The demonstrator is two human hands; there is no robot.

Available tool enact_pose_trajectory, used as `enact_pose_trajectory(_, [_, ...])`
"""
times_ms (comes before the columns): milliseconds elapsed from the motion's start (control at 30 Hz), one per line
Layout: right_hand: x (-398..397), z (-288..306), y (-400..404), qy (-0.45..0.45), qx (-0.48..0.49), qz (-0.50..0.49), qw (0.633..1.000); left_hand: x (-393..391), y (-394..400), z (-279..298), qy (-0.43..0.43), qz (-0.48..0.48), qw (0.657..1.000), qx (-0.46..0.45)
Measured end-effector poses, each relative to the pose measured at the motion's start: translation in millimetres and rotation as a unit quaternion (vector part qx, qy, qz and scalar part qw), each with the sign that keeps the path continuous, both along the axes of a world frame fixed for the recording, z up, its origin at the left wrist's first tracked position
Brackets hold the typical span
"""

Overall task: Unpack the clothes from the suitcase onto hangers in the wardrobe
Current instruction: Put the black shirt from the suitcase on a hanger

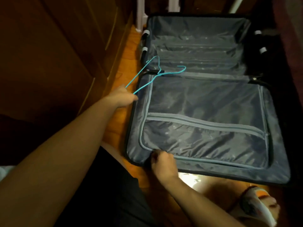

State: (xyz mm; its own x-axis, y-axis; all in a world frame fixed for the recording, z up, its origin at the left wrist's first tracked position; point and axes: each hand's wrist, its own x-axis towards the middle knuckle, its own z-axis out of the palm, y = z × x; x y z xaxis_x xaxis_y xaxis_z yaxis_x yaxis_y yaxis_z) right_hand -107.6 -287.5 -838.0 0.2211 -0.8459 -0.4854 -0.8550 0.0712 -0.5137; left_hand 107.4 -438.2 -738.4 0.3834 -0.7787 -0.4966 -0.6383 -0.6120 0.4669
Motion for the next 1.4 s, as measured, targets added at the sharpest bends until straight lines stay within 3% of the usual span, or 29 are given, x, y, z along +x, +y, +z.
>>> enact_pose_trajectory(133, [-7, 6, -9, 0.032, -0.023, 0.055, 0.998, 23, 16, 3, -0.008, 0.025, 1.0, 0.003])
enact_pose_trajectory(267, [40, 15, -21, -0.034, 0.132, 0.002, 0.991, 40, 26, 2, -0.01, 0.035, 0.999, 0.026])
enact_pose_trajectory(400, [98, 0, -67, -0.142, 0.261, -0.144, 0.944, 49, 28, 1, 0.009, 0.062, 0.998, 0.004])
enact_pose_trajectory(467, [109, -4, -89, -0.177, 0.308, -0.162, 0.921, 51, 28, 1, 0.029, 0.089, 0.996, -0.008])
enact_pose_trajectory(533, [104, -6, -101, -0.171, 0.331, -0.119, 0.92, 52, 27, 3, 0.059, 0.125, 0.99, -0.018])
enact_pose_trajectory(567, [99, -8, -104, -0.131, 0.31, -0.04, 0.941, 52, 27, 3, 0.066, 0.139, 0.988, -0.023])
enact_pose_trajectory(633, [84, -14, -112, 0.016, 0.134, 0.2, 0.97, 51, 26, 7, 0.063, 0.146, 0.987, -0.031])
enact_pose_trajectory(700, [71, -14, -113, 0.123, -0.063, 0.385, 0.912, 48, 25, 8, 0.045, 0.134, 0.99, -0.027])
enact_pose_trajectory(800, [67, -11, -121, 0.132, -0.21, 0.483, 0.84, 40, 23, 8, 0.023, 0.128, 0.991, -0.025])
enact_pose_trajectory(867, [75, -11, -142, 0.122, -0.258, 0.482, 0.828, 37, 16, 8, 0.047, 0.133, 0.99, -0.02])
enact_pose_trajectory(1000, [91, -10, -246, 0.163, -0.297, 0.386, 0.858, 43, -21, 8, 0.123, 0.188, 0.973, -0.062])
enact_pose_trajectory(1100, [91, -14, -328, 0.204, -0.319, 0.286, 0.88, 35, -42, -22, 0.163, 0.215, 0.959, -0.091])
enact_pose_trajectory(1167, [98, -19, -360, 0.211, -0.319, 0.271, 0.883, 18, -45, -54, 0.198, 0.242, 0.947, -0.08])
enact_pose_trajectory(1333, [108, -37, -376, 0.181, -0.367, 0.274, 0.871, 1, -45, -107, 0.27, 0.313, 0.908, -0.062])
enact_pose_trajectory(1400, [95, -41, -361, 0.126, -0.346, 0.254, 0.894, 2, -44, -105, 0.282, 0.314, 0.905, -0.054])
